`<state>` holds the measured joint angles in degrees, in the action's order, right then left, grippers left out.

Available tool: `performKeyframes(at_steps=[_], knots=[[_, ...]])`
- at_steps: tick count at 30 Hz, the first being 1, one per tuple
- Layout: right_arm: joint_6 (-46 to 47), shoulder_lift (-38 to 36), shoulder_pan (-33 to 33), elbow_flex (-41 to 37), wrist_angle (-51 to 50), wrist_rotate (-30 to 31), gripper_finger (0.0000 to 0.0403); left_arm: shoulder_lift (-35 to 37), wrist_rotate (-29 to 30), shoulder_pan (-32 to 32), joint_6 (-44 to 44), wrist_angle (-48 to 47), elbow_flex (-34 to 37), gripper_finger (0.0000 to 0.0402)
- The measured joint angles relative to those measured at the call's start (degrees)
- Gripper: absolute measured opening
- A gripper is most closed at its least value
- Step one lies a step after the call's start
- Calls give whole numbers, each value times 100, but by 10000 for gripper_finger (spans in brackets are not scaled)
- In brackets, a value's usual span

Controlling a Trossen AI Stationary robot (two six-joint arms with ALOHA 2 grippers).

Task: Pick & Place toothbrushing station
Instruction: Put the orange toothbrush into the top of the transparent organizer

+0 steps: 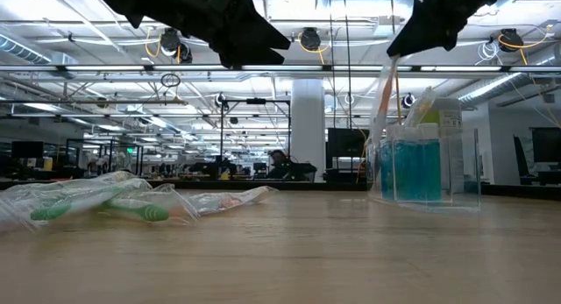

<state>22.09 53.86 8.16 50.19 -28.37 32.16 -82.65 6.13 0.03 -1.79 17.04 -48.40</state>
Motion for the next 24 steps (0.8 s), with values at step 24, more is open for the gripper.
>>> performKeyframes(at_steps=[24], knots=[[724,1026,-219,-4,78,108,54,0,0,0,60,-48,0,280]])
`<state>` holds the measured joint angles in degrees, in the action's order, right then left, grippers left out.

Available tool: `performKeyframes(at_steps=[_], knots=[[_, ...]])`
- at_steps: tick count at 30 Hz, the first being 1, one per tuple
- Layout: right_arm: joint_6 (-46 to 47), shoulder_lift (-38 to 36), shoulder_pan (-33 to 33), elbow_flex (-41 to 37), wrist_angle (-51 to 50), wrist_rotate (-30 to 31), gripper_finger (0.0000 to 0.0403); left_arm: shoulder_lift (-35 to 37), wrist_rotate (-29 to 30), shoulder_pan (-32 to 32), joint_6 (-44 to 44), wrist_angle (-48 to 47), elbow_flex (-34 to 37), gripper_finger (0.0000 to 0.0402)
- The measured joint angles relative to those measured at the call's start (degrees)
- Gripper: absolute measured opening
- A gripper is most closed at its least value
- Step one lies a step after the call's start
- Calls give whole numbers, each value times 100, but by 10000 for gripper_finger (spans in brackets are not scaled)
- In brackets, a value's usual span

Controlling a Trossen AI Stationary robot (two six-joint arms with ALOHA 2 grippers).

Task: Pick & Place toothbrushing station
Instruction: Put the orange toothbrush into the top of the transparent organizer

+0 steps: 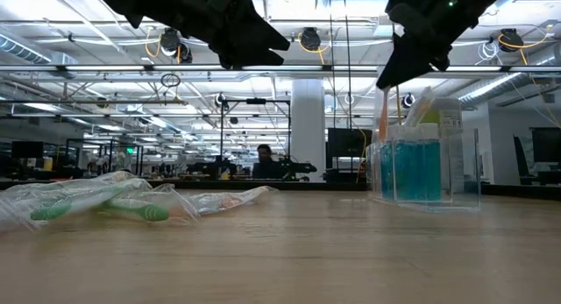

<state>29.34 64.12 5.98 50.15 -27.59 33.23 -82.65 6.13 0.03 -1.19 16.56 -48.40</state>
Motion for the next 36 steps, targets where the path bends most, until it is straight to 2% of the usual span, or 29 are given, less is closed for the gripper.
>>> performKeyframes(at_steps=[7,19,26,31,36], knots=[[-6,226,0,2,35,53,54,0,-1,0,-1,0,0,280],[-176,172,0,3,-6,-3,59,2,-1,0,0,0,0,280],[-252,-49,0,-7,-22,12,124,2,-2,0,5,0,0,280],[-321,-262,0,-7,-48,318,177,4,0,0,24,0,0,280],[-583,-501,0,-7,-41,647,202,4,-2,-1,24,0,0,280]])
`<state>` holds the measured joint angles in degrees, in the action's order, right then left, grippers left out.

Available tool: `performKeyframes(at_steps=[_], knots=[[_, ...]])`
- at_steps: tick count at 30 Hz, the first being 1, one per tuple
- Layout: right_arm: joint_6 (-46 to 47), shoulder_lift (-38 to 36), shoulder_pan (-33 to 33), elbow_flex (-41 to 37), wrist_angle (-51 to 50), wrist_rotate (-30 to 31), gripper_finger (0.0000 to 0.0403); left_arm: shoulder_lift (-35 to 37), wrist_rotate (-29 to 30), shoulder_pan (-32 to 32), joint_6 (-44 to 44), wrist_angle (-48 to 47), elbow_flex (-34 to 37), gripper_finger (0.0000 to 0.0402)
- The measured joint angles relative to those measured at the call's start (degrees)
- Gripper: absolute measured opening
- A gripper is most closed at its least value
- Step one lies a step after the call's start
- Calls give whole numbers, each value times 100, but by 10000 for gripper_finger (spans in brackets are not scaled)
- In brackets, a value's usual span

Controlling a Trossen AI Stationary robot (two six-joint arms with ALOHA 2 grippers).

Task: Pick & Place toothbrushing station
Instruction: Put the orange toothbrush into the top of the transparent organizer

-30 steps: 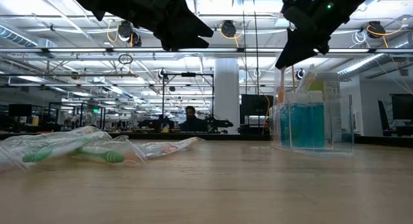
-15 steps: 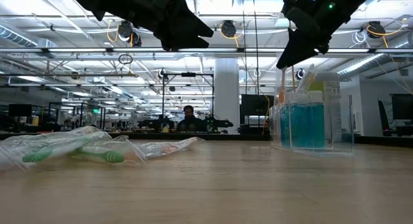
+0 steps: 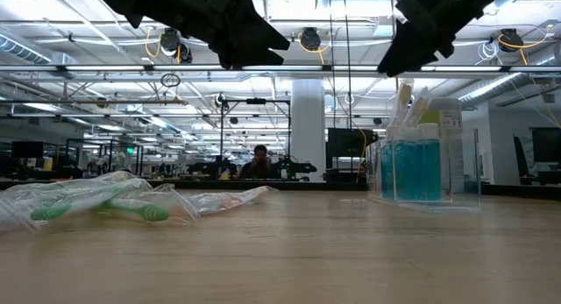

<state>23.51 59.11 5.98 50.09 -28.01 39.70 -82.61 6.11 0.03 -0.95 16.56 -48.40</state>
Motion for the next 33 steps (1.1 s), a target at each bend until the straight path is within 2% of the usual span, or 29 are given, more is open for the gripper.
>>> performKeyframes(at_steps=[5,9,13,20,25,28,33], knots=[[-224,-281,0,0,66,379,204,0,0,-1,4,0,0,280],[-671,-538,31,0,381,396,202,0,-2,-1,98,-2,0,280],[-979,-709,214,0,754,382,205,4,-56,-1,553,-216,0,280],[-1683,-746,700,2,1406,376,200,4,-302,-154,1426,-1717,0,280],[-1877,-690,1021,-72,1826,376,200,4,127,-482,2208,-2885,0,280],[-1995,-692,1121,-317,2237,376,200,4,394,-625,3032,-3693,1,280],[-2398,-710,1139,-643,3046,378,200,4,396,-748,4891,-4967,2,280]])
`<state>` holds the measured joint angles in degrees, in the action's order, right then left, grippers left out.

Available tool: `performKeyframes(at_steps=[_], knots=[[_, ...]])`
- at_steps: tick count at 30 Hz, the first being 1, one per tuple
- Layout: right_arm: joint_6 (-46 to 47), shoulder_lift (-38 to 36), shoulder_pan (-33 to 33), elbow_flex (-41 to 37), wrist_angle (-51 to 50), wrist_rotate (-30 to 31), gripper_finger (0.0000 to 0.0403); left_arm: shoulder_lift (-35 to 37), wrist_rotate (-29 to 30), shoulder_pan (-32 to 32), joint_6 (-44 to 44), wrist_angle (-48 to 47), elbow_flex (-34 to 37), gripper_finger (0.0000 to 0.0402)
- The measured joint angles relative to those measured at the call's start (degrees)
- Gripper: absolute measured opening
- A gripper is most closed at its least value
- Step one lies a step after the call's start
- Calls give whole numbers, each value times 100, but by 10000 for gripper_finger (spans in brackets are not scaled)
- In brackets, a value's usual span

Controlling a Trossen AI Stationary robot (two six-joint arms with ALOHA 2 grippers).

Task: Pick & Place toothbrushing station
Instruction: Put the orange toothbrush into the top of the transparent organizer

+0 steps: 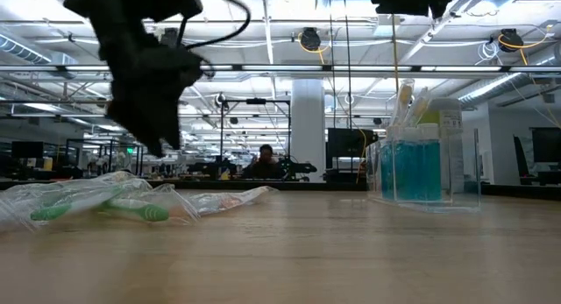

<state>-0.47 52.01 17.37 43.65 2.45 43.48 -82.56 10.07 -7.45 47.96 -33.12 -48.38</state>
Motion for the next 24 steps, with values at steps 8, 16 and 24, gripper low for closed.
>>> performKeyframes(at_steps=[8,16,24], knots=[[-577,-2,0,-206,819,-2,197,0,155,-440,2308,-1250,2,280],[-714,-2,0,-216,979,-3,196,-70,519,-912,4202,-1567,2,280],[-690,5,0,-216,975,-16,196,-746,565,-845,4618,-1535,5,280]])
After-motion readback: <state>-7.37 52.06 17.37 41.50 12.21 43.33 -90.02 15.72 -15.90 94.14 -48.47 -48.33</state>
